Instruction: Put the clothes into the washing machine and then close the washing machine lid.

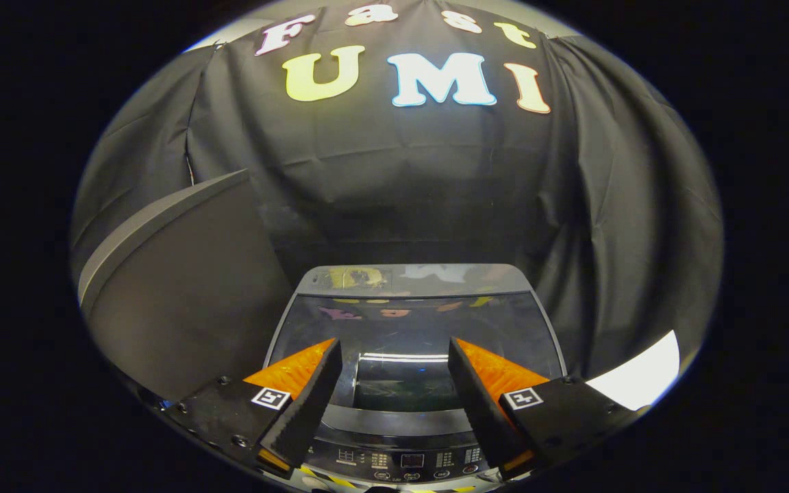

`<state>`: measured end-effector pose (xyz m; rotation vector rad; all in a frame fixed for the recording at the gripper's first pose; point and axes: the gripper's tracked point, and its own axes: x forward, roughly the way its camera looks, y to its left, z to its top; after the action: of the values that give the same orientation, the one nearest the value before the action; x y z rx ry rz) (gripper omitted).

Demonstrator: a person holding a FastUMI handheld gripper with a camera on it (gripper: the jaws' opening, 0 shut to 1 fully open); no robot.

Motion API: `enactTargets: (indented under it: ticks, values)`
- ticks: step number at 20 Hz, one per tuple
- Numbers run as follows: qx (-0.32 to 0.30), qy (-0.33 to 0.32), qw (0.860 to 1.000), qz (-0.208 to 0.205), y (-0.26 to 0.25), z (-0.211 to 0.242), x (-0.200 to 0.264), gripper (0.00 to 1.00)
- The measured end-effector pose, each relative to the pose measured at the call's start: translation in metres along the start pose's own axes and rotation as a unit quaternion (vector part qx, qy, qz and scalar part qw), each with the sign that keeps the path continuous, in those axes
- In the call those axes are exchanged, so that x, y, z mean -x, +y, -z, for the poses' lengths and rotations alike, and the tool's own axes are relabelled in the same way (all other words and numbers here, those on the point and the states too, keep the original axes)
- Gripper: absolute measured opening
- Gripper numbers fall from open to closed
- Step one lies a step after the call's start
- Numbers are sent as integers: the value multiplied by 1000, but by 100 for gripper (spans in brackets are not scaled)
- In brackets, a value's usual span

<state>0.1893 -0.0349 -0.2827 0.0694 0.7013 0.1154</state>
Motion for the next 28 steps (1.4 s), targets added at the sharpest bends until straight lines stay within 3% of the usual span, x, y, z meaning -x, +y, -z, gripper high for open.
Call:
enactTargets:
  ticks: [13,28]
  values:
    - [-6,-76,997,18,36,-42,72,97]
    - [-15,-204,978,50,36,-90,239,97]
